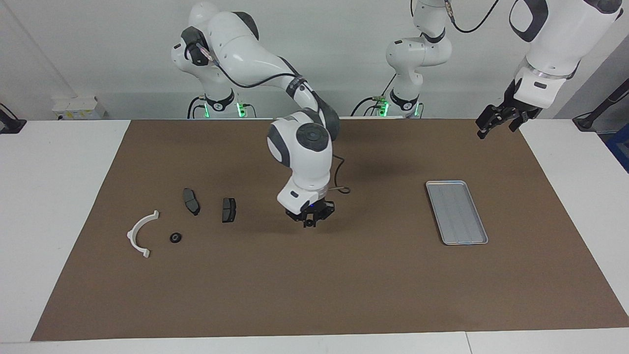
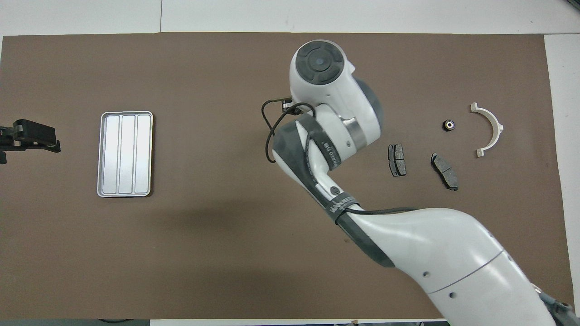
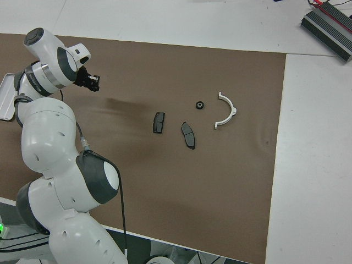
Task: Place bearing gear from tray to pile
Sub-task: 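Carry the second bearing toward the brake pads with the right gripper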
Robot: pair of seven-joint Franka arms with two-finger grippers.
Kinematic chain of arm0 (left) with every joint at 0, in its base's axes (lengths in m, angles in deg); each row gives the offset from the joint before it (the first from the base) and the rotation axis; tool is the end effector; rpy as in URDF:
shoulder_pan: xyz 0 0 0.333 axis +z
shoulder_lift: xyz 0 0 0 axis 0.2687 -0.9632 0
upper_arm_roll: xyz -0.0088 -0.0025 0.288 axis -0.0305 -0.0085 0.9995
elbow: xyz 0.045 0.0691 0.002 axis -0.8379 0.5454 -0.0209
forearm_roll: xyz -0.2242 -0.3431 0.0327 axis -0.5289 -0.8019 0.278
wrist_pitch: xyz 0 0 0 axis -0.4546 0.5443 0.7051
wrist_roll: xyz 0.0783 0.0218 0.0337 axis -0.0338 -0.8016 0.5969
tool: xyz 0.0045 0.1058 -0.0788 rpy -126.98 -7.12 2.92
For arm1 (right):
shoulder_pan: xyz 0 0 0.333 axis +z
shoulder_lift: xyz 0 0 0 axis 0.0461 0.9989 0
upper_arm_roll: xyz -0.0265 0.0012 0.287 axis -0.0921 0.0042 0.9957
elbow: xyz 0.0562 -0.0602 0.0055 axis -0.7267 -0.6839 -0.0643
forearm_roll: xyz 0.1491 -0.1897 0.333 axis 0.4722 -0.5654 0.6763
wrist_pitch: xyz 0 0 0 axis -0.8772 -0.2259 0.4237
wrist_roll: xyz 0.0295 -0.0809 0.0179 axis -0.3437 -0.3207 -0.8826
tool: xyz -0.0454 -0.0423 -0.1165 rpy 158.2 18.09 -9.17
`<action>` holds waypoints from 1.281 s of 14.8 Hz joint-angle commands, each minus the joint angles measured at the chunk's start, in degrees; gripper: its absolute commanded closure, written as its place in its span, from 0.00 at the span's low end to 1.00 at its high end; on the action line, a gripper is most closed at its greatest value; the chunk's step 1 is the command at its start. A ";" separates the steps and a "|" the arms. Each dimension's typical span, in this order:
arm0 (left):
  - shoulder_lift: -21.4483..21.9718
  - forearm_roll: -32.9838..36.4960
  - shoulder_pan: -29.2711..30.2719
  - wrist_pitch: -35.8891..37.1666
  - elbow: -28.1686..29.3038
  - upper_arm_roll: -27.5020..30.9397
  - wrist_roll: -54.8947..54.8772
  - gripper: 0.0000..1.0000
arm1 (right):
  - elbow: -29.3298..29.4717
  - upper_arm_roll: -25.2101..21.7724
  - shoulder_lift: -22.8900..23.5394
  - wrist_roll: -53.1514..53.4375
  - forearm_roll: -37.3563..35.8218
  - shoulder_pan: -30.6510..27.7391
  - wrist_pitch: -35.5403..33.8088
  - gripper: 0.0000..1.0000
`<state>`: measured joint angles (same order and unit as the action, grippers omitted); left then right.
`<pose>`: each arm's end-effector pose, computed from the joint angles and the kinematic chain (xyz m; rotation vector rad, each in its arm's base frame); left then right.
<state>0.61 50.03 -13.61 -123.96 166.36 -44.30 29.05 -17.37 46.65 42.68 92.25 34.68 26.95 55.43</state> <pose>0.5589 -0.0062 0.5622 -3.1007 -0.2297 0.0428 0.6753 0.3224 0.3563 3.1116 0.0711 0.1483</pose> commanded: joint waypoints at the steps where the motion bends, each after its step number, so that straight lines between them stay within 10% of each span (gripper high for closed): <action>1: 0.47 -0.59 0.22 0.76 0.26 0.03 -0.56 0.00 | -0.22 1.26 -3.20 -11.58 0.43 -7.49 -3.33 1.00; 8: 0.47 -0.59 0.22 0.76 0.26 0.03 -0.56 0.00 | -15.75 1.17 -9.08 -39.65 0.43 -24.29 3.93 1.00; 12: 0.47 -0.59 0.22 0.76 0.26 0.03 -0.48 0.00 | -30.08 1.17 -14.00 -39.58 0.52 -24.48 14.13 1.00; 19: 0.47 -0.59 0.22 0.76 0.26 0.03 -0.48 0.00 | -35.89 1.26 -14.63 -36.33 0.52 -22.99 19.58 1.00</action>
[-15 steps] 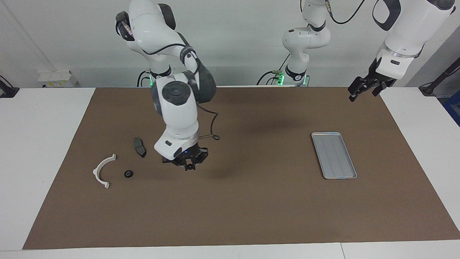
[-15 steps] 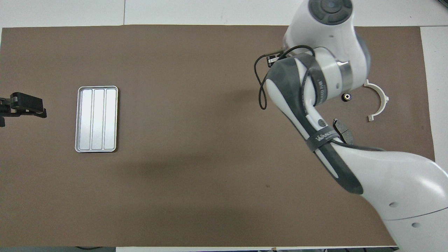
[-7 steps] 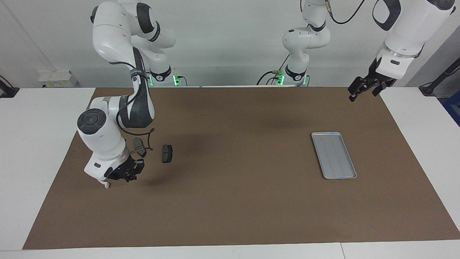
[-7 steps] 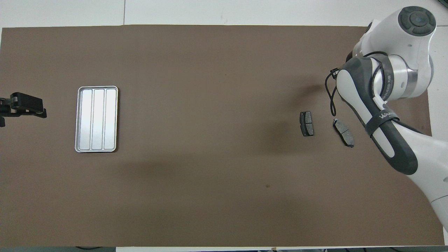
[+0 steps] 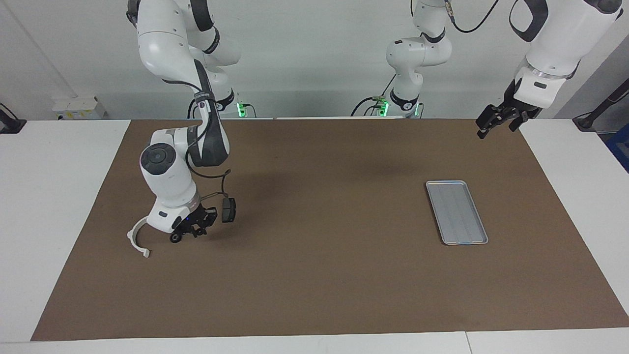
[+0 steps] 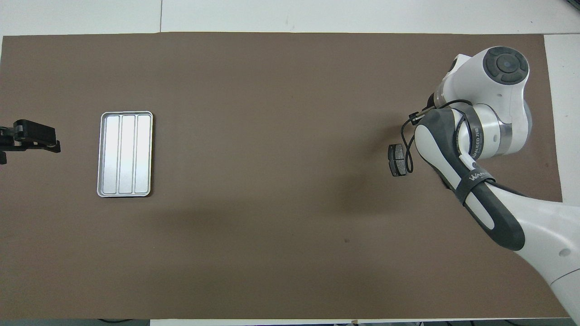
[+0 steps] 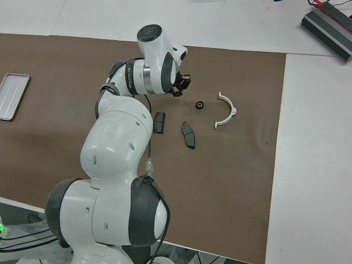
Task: Place bearing gear from tray to pile
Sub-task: 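Lower the second bearing beside the first bearing and open the right gripper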
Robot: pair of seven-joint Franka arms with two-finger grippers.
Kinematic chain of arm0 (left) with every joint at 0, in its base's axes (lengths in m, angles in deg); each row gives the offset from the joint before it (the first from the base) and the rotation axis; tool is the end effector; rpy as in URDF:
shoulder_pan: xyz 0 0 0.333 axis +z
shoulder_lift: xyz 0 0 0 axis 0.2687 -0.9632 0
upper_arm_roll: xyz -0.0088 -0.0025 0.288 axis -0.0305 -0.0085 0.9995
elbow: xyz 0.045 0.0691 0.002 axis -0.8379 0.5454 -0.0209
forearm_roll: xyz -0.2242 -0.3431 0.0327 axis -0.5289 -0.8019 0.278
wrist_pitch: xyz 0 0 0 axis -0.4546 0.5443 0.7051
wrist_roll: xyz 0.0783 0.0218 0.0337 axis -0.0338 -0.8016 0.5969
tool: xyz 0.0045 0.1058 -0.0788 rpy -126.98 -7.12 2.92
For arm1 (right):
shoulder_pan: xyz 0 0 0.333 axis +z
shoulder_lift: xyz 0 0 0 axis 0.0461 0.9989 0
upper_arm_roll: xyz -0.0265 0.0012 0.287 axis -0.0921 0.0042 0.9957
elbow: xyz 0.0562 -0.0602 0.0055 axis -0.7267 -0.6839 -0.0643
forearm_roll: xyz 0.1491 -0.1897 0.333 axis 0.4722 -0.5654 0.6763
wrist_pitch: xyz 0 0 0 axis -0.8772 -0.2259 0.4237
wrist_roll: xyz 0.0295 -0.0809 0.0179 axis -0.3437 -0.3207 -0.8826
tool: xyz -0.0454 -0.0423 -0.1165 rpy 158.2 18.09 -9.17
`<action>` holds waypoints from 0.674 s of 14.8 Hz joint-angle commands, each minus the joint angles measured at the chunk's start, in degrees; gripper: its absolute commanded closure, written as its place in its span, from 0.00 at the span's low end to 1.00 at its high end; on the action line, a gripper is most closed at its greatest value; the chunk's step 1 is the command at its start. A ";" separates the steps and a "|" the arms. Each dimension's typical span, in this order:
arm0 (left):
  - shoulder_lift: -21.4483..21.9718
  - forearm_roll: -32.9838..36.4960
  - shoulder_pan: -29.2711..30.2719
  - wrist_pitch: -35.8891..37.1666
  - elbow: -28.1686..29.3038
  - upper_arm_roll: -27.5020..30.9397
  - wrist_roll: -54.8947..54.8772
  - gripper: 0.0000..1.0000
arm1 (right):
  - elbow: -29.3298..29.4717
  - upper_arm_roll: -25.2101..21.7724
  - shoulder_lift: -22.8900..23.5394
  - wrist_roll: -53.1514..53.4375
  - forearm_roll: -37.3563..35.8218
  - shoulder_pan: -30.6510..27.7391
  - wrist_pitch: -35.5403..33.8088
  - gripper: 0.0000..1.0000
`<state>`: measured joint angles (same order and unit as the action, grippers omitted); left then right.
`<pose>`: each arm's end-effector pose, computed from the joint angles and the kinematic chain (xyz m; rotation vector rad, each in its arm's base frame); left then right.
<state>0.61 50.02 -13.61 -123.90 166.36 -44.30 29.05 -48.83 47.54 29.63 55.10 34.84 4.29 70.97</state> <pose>0.5588 -0.0062 0.5621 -3.1007 -0.2298 0.0444 0.6626 0.0505 0.2734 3.0434 0.5253 0.0335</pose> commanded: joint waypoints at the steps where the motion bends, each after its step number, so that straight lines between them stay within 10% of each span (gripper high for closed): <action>1: 0.47 -0.59 0.22 0.70 0.26 0.03 -0.56 0.00 | -5.14 0.28 -1.40 0.74 0.35 -0.33 5.19 1.00; 10: 0.47 -0.59 0.22 0.70 0.26 0.03 -0.56 0.00 | -6.20 0.28 0.80 1.27 0.35 -0.15 8.97 1.00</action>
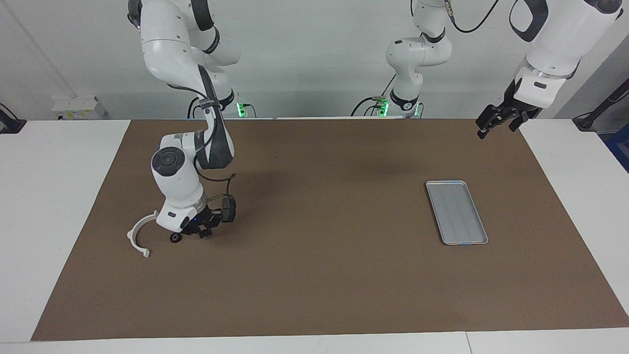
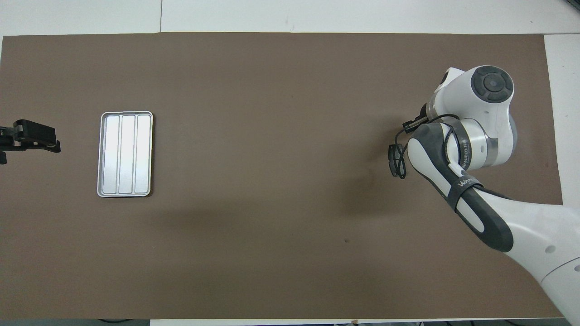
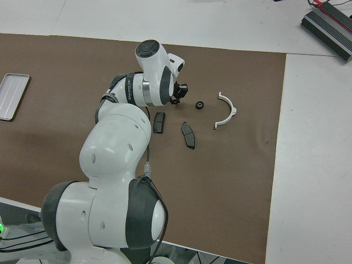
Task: Place bearing gear from tray to pile
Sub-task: 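Lower the second bearing beside the first bearing and open the right gripper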
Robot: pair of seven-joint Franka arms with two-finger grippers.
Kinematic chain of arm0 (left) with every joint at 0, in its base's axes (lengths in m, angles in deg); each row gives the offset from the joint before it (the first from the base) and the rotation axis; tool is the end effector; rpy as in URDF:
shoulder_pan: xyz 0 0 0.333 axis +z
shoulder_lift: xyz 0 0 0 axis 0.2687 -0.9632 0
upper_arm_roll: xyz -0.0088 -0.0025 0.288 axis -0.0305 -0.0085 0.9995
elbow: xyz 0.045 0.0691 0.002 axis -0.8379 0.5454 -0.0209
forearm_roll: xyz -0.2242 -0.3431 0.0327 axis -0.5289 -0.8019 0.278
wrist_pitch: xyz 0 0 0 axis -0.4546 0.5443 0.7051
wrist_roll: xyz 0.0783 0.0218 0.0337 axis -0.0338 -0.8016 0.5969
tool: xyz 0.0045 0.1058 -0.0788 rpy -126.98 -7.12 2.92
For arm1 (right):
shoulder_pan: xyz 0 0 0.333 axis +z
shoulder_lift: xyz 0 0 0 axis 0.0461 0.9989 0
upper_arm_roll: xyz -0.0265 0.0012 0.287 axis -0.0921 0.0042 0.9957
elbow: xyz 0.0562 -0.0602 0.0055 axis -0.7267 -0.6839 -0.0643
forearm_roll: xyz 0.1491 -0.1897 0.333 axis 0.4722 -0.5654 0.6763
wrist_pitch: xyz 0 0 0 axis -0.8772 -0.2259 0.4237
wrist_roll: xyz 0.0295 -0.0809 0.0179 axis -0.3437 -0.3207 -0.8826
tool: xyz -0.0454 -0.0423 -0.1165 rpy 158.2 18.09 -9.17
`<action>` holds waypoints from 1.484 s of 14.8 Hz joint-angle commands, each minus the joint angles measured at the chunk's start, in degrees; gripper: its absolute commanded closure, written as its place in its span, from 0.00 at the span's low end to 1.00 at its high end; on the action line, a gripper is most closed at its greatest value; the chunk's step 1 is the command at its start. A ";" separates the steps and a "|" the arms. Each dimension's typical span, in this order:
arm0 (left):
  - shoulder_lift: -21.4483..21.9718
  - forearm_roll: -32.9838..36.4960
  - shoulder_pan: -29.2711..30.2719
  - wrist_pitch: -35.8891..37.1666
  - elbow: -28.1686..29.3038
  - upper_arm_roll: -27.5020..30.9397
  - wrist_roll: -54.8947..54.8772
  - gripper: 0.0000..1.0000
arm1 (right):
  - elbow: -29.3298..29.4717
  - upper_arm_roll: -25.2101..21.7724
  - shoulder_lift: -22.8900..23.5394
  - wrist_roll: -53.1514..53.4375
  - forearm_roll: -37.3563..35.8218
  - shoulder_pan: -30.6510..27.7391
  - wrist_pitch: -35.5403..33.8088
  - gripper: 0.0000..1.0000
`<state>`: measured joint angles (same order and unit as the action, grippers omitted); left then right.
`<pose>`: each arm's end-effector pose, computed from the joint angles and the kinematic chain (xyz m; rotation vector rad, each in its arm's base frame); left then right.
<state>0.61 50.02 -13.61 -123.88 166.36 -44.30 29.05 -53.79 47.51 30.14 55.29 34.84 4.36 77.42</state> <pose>0.5587 -0.0062 0.5621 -3.1007 -0.2298 0.0449 0.6498 0.0523 0.2378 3.0468 0.5330 0.0608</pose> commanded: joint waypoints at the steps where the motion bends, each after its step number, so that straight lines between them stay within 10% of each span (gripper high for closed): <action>1: 0.47 -0.59 0.22 0.69 0.26 -0.05 -0.56 0.00 | -1.42 0.31 0.55 1.08 0.36 -0.23 2.71 1.00; 6: 0.47 -0.59 0.22 0.69 0.26 0.03 -0.56 0.00 | -1.60 0.31 0.90 1.08 0.35 -0.23 3.24 1.00; 10: 0.47 -0.59 0.22 0.69 0.26 0.03 -0.56 0.00 | 0.15 0.31 -2.95 4.06 -0.17 0.56 -1.84 0.00; 16: 0.47 -0.59 0.22 0.69 0.26 0.03 -0.48 0.00 | 13.67 0.13 -7.53 4.15 0.18 0.12 -14.67 0.00; 22: 0.47 -0.59 0.22 0.69 0.26 0.03 -0.56 0.00 | 13.86 -0.31 -16.75 6.08 0.00 -0.23 -20.54 0.00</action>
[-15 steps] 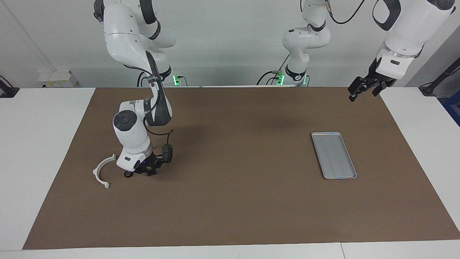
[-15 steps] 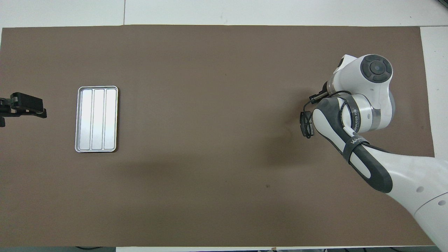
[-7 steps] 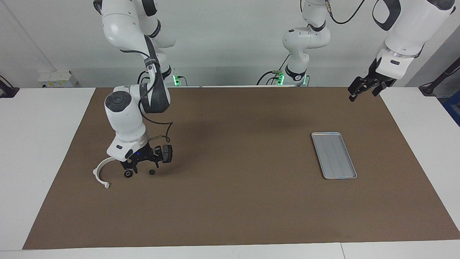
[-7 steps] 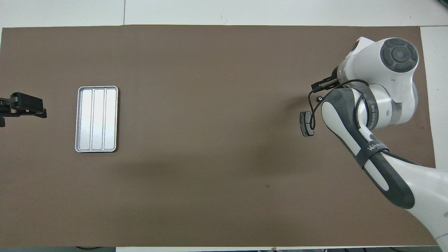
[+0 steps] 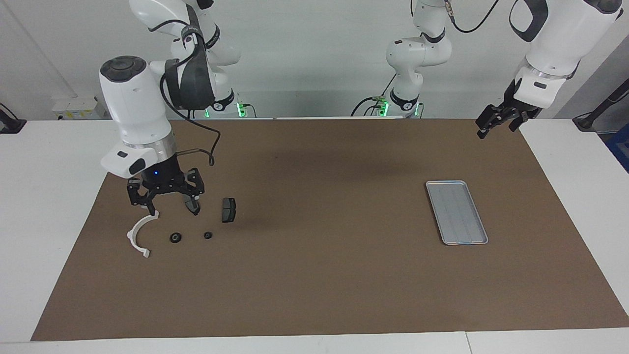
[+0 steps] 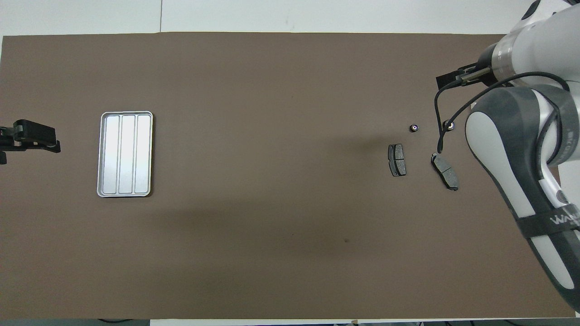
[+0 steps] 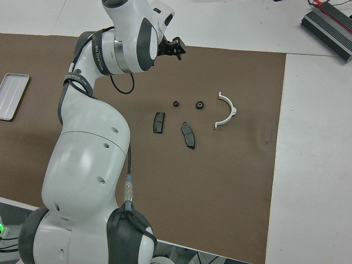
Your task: Place bearing gear from tray to pile
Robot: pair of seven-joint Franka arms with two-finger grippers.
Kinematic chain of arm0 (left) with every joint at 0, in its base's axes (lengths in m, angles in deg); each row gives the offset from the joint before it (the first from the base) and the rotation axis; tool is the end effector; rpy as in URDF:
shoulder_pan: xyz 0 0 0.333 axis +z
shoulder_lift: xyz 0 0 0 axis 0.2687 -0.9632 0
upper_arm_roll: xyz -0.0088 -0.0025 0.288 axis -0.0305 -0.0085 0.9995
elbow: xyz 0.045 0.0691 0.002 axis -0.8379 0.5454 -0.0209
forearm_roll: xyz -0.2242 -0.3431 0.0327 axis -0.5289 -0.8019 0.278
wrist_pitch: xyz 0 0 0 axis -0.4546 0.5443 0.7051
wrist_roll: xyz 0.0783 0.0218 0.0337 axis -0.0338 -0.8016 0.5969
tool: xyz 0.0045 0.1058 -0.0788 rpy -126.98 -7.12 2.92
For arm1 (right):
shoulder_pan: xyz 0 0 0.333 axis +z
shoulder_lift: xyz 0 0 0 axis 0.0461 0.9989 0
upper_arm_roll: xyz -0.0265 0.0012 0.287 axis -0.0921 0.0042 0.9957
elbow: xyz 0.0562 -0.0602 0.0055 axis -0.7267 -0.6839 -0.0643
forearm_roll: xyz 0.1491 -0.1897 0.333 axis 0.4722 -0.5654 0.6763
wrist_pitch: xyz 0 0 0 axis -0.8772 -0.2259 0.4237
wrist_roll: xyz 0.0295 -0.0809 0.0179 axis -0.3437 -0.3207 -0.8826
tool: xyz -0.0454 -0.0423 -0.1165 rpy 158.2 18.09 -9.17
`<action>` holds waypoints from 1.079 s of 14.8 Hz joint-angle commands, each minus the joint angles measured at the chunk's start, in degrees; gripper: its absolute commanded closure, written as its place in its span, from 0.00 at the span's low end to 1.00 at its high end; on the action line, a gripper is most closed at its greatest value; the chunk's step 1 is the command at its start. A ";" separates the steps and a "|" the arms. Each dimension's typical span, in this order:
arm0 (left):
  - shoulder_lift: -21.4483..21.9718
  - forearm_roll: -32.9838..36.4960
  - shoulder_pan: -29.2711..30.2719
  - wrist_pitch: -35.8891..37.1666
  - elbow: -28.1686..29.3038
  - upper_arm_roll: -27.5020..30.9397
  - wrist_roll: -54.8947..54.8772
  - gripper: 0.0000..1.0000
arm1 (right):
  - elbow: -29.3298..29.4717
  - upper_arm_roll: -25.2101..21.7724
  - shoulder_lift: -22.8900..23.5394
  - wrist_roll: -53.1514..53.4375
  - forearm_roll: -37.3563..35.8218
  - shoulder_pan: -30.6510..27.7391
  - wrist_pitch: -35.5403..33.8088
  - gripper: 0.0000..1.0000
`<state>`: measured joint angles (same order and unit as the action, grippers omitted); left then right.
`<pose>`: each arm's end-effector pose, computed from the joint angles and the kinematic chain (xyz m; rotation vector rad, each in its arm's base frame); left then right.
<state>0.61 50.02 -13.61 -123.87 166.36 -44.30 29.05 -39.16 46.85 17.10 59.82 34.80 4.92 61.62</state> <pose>0.5587 -0.0062 0.5621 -3.1007 -0.2298 0.0452 0.6671 0.0479 0.4885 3.0133 0.3628 0.3763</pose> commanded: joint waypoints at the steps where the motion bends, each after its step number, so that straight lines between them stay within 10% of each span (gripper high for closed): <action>1: 0.47 -0.58 0.22 0.67 0.26 0.03 -0.56 0.00 | -0.24 0.27 -4.86 1.74 0.48 -0.87 -9.74 0.00; 7: 0.47 -0.58 0.22 0.67 0.26 0.03 -0.56 0.00 | -1.63 0.10 -13.90 6.04 3.65 -2.19 -27.78 0.00; 16: 0.47 -0.58 0.22 0.67 0.26 0.03 -0.56 0.00 | -6.82 0.01 -18.32 8.86 3.65 -4.74 -26.84 0.00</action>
<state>0.61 50.02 -13.61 -123.86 166.36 -44.30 29.05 -43.74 46.44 0.38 67.62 37.27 1.14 33.46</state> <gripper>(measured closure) 0.000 0.000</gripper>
